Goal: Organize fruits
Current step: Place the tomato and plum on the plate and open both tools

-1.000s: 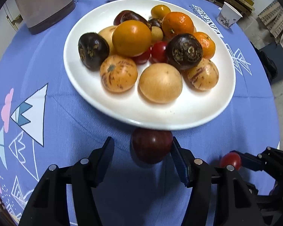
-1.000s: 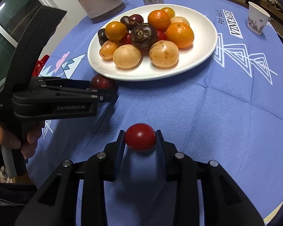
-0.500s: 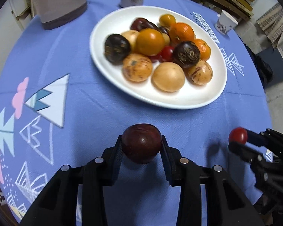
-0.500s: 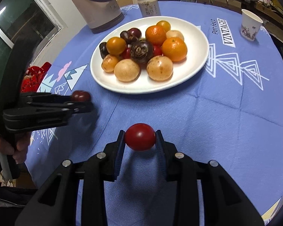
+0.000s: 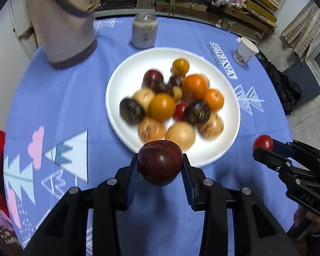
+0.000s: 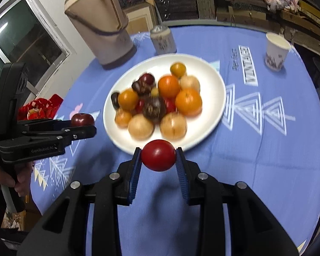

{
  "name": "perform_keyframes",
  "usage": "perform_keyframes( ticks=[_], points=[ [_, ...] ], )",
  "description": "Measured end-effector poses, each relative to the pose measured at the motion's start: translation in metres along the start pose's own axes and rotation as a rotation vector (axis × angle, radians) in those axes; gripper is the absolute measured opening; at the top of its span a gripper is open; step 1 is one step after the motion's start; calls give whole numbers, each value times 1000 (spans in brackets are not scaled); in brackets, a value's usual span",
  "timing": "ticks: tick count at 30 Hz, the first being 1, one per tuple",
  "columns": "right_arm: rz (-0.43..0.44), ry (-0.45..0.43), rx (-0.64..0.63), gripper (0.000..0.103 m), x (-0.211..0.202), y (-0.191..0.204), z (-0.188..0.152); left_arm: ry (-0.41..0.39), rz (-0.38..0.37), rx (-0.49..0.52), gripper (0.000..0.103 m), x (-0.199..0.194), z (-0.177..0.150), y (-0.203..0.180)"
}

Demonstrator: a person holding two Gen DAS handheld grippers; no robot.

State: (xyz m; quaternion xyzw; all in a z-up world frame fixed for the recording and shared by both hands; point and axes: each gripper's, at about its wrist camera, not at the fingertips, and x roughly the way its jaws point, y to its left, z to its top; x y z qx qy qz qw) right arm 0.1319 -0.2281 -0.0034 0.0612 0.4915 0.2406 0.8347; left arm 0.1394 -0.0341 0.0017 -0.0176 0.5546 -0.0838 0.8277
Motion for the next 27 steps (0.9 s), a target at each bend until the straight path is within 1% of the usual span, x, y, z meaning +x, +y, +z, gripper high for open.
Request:
perform_keyframes(
  ticks=[5, 9, 11, 15, 19, 24, 25, 26, 27],
  points=[
    [9, -33, -2, 32, 13, -2, 35, -29, -23, 19, 39, 9, 37, -10],
    [24, -38, 37, 32, 31, -11, 58, -23, -11, 25, 39, 26, 60, -11],
    [28, -35, 55, 32, 42, -16, 68, -16, -8, 18, 39, 33, 67, -8],
    [30, -28, 68, 32, 59, -22, 79, -5, 2, -3, 39, 46, 78, -1],
    [25, -7, 57, 32, 76, -20, 84, -2, 10, 2, 39, 54, 87, -1],
    [18, -2, 59, 33, 85, -20, 86, 1, 35, 1, 39, 62, 92, -4],
    [16, 1, 67, 33, 86, -21, 87, 0, 38, -7, 39, 63, 94, -4],
    [13, 1, 81, 34, 86, -24, 87, 0, 45, -15, 45, 63, 94, -3],
    [10, -2, 101, 39, 86, -27, 87, 1, 69, -34, 50, 64, 95, -1]
  ],
)
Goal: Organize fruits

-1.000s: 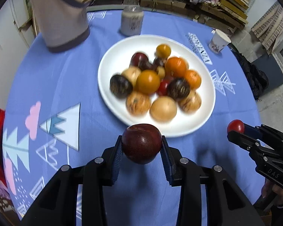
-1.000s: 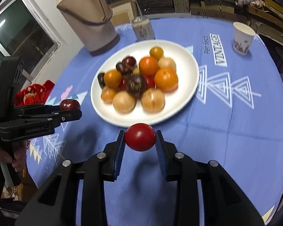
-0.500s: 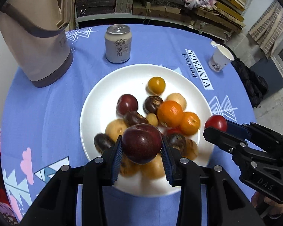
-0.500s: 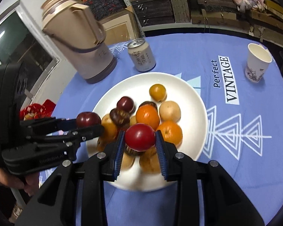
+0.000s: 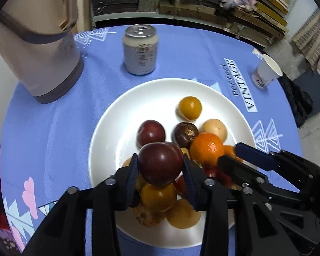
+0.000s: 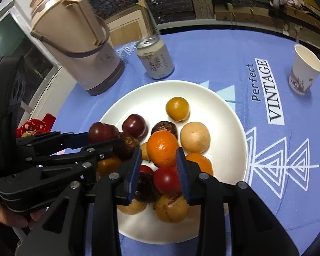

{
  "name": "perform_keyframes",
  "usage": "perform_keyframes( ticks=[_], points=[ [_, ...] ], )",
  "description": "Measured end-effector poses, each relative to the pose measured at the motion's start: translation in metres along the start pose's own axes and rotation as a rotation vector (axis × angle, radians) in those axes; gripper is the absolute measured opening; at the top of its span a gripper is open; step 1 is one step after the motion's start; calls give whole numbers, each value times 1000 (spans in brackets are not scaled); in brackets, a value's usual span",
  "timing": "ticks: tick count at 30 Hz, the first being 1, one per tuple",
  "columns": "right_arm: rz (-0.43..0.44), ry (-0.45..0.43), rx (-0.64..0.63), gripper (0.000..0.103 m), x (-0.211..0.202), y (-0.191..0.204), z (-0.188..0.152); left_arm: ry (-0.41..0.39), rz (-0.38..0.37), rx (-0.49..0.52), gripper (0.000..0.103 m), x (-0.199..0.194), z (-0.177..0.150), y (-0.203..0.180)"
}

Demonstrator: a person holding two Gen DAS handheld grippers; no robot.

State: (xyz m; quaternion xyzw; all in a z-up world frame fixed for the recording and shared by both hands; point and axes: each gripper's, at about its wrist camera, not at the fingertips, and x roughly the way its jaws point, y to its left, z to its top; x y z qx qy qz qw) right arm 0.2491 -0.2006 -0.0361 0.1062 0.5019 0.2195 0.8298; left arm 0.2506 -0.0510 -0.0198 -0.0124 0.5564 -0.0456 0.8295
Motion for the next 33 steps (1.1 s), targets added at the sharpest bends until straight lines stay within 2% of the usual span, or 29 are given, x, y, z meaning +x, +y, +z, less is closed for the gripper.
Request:
perform_keyframes(
  ticks=[1, 2, 4, 6, 7, 13, 26, 30, 32, 33],
  points=[
    [10, -9, 20, 42, -2, -4, 0, -7, 17, -16, 64, -1, 0, 3],
    [15, -14, 27, 44, -4, -5, 0, -16, 24, -24, 71, -3, 0, 5],
    [17, -29, 33, 54, -10, -7, -3, -31, 16, -24, 73, -8, -1, 6],
    [24, -30, 35, 56, -14, -7, -6, -29, 21, -12, 73, -12, -3, 5],
    [29, -30, 34, 56, -16, -6, -8, -35, 37, -10, 77, -15, -4, 4],
    [37, -35, 35, 61, -32, -2, -22, -52, 15, -6, 77, -32, -13, -1],
    [38, -29, -8, 63, -73, 21, -68, -89, 2, -2, 78, -72, -41, -9],
    [21, -37, -12, 72, -86, 26, -78, -86, -6, -2, 78, -82, -56, -9],
    [7, -39, -17, 78, -93, 31, -85, -85, -10, -8, 78, -87, -67, -8],
    [-4, -42, -19, 85, -96, 33, -88, -82, -10, -11, 79, -89, -72, -8]
  ],
)
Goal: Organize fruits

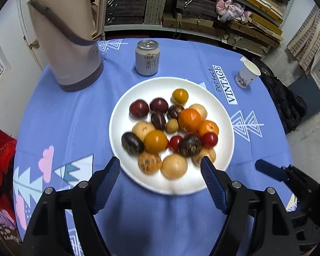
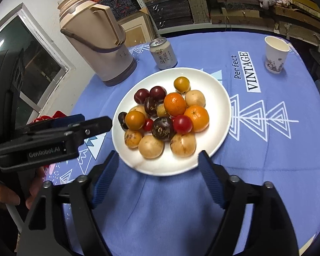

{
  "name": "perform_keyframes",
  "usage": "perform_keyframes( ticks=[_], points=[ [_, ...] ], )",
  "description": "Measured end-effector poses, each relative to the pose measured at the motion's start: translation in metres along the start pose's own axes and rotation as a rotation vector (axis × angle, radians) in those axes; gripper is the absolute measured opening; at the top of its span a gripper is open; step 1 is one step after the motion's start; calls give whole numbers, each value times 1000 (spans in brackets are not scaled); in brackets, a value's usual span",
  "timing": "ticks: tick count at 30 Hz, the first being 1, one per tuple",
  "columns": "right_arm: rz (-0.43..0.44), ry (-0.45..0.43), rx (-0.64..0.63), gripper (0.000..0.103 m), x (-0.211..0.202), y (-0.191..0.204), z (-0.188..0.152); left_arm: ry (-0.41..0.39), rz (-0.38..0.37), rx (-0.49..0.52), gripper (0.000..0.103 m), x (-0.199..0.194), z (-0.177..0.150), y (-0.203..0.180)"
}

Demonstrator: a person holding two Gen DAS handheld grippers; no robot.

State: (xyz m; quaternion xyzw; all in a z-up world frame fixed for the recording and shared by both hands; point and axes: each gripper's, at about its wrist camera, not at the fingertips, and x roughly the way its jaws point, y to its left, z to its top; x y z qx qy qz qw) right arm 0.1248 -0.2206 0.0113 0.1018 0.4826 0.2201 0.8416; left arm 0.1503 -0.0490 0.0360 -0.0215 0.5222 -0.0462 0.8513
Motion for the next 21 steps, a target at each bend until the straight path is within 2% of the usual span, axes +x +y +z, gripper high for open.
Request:
perform_keyframes(
  ticks=[3, 8, 21],
  points=[
    [-31, -2, -7, 97, -6, 4, -6, 10, 10, 4, 88, -7, -13, 1],
    [-84, 11, -27, 98, -16, 12, -21, 21, 62, 23, 99, -20, -38, 4],
    [-105, 37, -92, 98, -29, 37, -52, 16, 105, -30, 99, -51, -79, 17]
  ],
)
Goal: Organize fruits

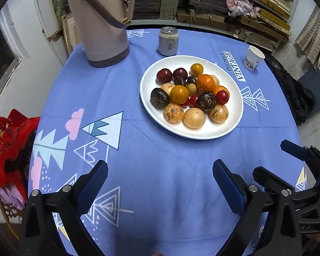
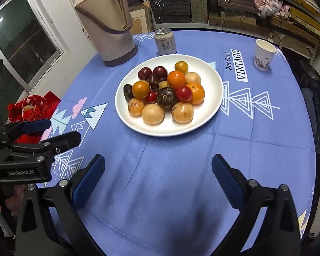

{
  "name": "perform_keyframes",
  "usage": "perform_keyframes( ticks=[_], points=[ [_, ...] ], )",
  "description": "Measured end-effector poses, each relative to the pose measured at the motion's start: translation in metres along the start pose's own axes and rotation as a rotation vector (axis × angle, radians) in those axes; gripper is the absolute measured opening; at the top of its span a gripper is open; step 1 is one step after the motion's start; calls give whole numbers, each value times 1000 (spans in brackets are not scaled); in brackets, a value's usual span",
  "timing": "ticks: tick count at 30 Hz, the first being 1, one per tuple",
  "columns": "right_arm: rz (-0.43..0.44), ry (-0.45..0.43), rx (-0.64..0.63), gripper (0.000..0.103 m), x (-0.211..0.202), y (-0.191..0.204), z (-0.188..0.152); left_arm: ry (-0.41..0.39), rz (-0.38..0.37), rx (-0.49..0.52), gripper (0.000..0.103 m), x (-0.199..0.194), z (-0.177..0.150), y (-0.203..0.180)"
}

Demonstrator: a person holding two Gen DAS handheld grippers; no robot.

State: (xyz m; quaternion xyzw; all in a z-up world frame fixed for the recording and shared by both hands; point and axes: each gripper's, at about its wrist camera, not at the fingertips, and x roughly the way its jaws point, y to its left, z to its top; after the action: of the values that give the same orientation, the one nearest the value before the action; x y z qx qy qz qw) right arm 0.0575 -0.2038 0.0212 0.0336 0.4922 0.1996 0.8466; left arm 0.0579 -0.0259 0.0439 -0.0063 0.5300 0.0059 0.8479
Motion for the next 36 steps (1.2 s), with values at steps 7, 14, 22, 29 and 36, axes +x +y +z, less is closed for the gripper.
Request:
perform_keyframes(
  ticks=[7, 14, 22, 29, 36],
  points=[
    [0, -8, -25, 98, -8, 12, -7, -27, -14, 1, 99, -16, -10, 3],
    [-9, -19, -31, 98, -14, 19, -10, -25, -44, -23, 99, -20, -17, 8],
    [-46, -14, -11, 98, -11, 19, -14, -2, -18, -3, 99, -13, -19, 11],
    [-76, 20, 1, 98, 2, 19, -20, 43, -22, -14, 99, -3, -25, 21],
    [-97, 35, 5, 98, 7, 21, -23, 74, -35, -26, 99, 4, -30, 24]
  ],
)
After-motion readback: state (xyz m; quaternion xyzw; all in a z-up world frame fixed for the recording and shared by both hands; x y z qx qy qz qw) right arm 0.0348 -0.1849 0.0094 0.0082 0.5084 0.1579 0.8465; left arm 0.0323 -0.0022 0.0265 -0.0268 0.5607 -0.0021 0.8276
